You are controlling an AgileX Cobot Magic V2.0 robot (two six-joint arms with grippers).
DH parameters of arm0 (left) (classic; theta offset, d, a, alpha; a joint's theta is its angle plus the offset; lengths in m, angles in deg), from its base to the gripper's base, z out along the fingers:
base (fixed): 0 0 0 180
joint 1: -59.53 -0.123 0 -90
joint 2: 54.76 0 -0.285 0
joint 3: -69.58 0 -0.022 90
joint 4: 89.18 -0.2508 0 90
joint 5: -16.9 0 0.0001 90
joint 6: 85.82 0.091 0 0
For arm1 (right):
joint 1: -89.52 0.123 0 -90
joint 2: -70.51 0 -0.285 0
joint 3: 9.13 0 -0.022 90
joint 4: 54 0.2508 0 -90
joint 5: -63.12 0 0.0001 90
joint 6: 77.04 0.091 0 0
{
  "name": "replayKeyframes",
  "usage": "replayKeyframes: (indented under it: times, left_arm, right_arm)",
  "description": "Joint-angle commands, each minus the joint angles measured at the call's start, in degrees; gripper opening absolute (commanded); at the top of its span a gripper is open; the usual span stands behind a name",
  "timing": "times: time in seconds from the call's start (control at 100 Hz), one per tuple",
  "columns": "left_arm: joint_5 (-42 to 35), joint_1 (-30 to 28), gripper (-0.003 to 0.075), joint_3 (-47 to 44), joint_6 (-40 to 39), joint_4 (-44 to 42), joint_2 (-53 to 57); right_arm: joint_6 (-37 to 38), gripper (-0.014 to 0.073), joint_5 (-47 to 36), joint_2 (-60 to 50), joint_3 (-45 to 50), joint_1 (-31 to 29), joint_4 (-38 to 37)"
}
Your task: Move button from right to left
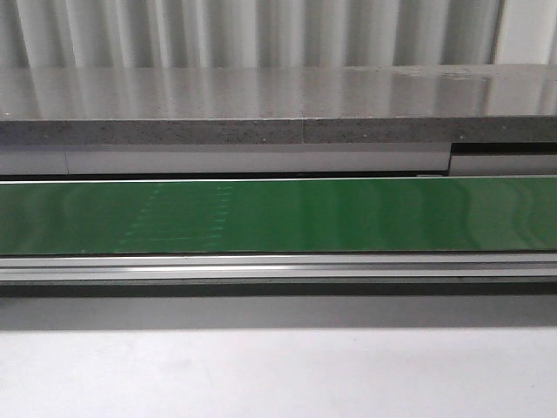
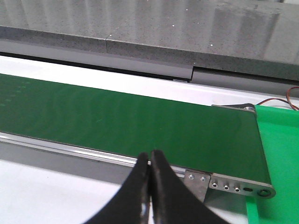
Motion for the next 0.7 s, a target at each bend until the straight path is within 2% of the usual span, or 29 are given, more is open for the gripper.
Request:
replayKeyframes:
  times: [0.0,0.16,0.28,0.51,0.69]
  left_arm:
    - [-4.7,4.1,-0.002,-1.0,-2.0,1.4,6.3]
    - [-9.3,12.3,-0.002,-6.5,-2.2,1.2,12.1]
    - [-12.2,15.9,-0.002,-10.3,-3.7,1.8,15.3]
    - [-19.7,19.2,-0.002,-19.6,-3.7,6.0,23.8]
    - [-26.6,19.4,-0.002,-28.6,-3.6,9.1,33.2]
  right_arm:
    - [-0.4,-0.0066,-4.7,0.5,-1.4,0.0,0.3]
    - [-0.4,-0.0066,-4.7,0.5,-1.4,0.0,0.3]
    - [-0.4,-0.0066,-4.7,0.5,-1.4,0.0,0.3]
    - [-0.4,-0.0066,-4.7,0.5,-1.4,0.0,0.3]
    - [-0.4,-0.0066,-4.7,0.5,-1.4,0.0,0.3]
